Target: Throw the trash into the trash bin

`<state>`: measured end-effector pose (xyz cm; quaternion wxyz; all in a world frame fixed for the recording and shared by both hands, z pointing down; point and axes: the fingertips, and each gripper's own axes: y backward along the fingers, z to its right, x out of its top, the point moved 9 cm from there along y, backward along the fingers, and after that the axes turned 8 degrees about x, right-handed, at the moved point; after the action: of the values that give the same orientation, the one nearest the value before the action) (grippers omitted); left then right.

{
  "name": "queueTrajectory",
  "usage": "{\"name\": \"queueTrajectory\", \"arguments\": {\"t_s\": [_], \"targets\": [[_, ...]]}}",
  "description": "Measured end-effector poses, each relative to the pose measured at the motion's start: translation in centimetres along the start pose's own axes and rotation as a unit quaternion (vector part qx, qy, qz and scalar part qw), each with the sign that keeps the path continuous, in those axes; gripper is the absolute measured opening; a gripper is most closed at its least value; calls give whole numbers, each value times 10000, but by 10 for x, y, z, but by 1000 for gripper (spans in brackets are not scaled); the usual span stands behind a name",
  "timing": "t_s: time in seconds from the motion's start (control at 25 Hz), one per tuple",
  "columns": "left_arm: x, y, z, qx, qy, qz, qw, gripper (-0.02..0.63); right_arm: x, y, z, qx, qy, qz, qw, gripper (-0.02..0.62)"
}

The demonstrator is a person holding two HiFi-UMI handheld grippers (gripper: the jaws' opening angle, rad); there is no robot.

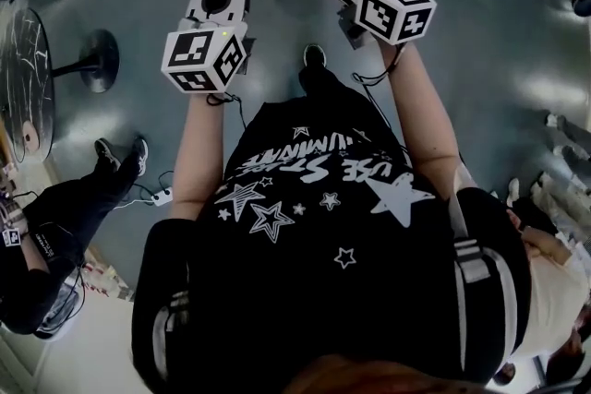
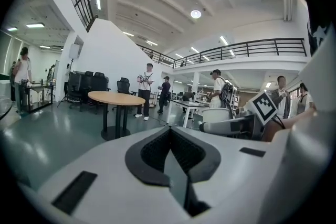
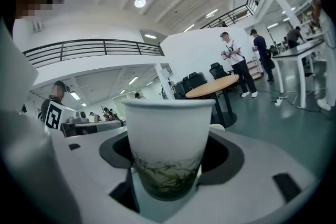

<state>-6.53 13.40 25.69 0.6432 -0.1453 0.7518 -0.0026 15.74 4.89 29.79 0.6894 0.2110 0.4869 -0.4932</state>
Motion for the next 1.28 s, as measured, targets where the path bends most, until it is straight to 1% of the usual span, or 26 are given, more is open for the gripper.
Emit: {"name": "queueTrajectory", "arguments": {"t_s": [0.2, 0.44, 0.68, 0.84, 1.0, 1.12, 1.28], "targets": [[-2, -30, 1, 158, 5, -90, 9998, 11, 8, -10, 33, 130, -84, -50, 9999, 324], [0, -52, 3, 334, 19, -114, 9994, 11, 20, -16, 60, 248, -72, -115, 9996, 324], [1, -66, 0, 437, 49, -161, 9989, 11, 28, -27, 71, 329, 21, -243, 9992, 324], [2, -70, -6, 415, 97, -149, 9990, 11, 28, -33, 73, 285, -50, -299, 9991, 324], [-1, -79, -25, 397, 266, -157, 9987, 11, 27, -46, 75, 193, -84, -410, 9989, 324], [-4, -89, -39, 290, 368, -176, 9987, 11, 26, -59, 77, 66, -110, -423, 9990, 324], [2, -106, -61, 119, 336, -229, 9991, 11, 33, -82, 72, -10, -126, -390, 9992, 324]]}}
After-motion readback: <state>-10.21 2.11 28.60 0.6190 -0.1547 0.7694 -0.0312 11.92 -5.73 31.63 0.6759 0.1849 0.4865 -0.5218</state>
